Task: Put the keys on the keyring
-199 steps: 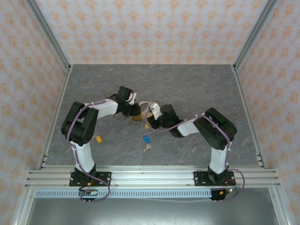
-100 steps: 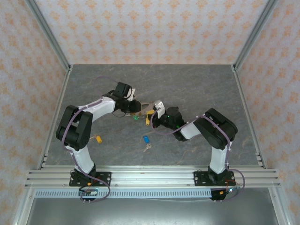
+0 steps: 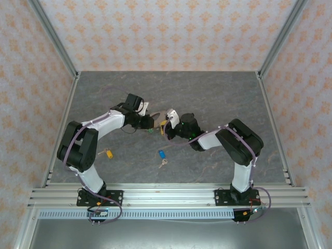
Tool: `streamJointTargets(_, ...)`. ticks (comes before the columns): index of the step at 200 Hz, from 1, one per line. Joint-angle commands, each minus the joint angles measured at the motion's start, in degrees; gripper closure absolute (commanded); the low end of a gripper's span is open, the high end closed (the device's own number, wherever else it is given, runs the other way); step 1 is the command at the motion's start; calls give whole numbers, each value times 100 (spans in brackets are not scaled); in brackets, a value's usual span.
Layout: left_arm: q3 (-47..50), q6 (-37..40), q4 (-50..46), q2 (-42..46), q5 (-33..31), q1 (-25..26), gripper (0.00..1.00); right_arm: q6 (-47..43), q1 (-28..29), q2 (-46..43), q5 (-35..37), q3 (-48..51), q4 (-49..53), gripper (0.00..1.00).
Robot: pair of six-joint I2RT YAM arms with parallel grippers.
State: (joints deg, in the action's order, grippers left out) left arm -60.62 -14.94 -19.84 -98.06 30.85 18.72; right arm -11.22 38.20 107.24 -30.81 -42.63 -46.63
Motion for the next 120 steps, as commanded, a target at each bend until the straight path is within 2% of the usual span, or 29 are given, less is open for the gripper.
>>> streamJointTargets(1,113,118,-176,257,-261,-18,76,-256,-5,-219,-608,179,618,100)
streamJointTargets(16,104,26,-94,359,-466,-41,70,-336,-5,-286,-532,191,1365,100)
streamJointTargets(27,41,-3,-48,367,-522,-78,69,-317,-6,-323,-330,36,2102,100)
streamJointTargets(33,-24,1,-54,339,-518,-102,69,-168,-5,-368,-96,58,2175,100)
streamJointTargets(60,-368,178,-78,-54,-103,-141,70,289,-7,-699,729,580,1593,100)
streamJointTargets(84,-604,303,-57,-494,452,-89,74,374,-8,-674,300,937,492,100)
streamJointTargets(104,-855,563,-380,-837,455,66,77,434,-15,-474,-38,1013,-406,100)
streamJointTargets(120,-864,625,-433,-962,471,153,78,403,-23,-423,139,1030,-836,100)
